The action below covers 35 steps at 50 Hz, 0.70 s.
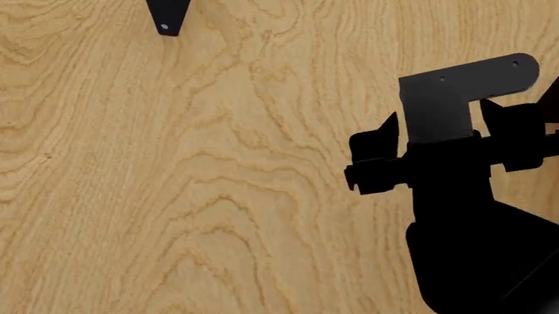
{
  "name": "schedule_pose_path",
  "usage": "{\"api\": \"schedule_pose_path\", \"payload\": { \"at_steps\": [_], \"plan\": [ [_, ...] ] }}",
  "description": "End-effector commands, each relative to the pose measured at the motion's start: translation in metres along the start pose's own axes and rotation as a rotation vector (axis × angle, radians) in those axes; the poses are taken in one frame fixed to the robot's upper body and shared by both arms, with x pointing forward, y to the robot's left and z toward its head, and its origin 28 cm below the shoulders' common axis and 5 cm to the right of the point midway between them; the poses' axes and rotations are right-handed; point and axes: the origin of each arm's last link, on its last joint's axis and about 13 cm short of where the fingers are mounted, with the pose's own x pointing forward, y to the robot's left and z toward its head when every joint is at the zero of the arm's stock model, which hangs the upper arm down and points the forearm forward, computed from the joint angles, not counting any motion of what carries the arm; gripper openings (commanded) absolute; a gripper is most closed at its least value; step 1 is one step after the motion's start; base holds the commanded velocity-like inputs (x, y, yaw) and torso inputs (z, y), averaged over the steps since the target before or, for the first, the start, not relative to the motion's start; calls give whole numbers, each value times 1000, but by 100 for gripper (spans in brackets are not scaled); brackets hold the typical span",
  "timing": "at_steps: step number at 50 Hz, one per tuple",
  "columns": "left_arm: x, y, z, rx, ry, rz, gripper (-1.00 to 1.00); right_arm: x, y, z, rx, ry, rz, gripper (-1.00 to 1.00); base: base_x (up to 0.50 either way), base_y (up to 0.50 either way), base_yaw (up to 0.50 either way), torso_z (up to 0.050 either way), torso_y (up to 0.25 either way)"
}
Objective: Pick up the book on the right and place it on the cabinet shelf.
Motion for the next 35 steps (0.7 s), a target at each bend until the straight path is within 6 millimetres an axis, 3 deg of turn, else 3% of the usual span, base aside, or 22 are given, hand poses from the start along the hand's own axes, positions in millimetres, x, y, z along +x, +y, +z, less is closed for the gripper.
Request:
{"api": "schedule_pose_path", "payload": {
  "at_steps": [1, 20, 35],
  "plan": [
    [0, 0, 0, 1, 0, -1, 100, -21, 0, 11, 25, -82, 10, 100, 0, 0, 0, 0, 0],
    [0, 0, 0, 3, 1, -1, 100, -71, -3, 8, 89, -208, 27, 100, 0, 0, 0, 0, 0],
    [0, -1, 0, 3, 0, -4, 100, -105, -2, -7, 118, -276, 37, 100, 0, 0, 0, 0, 0]
  ]
}}
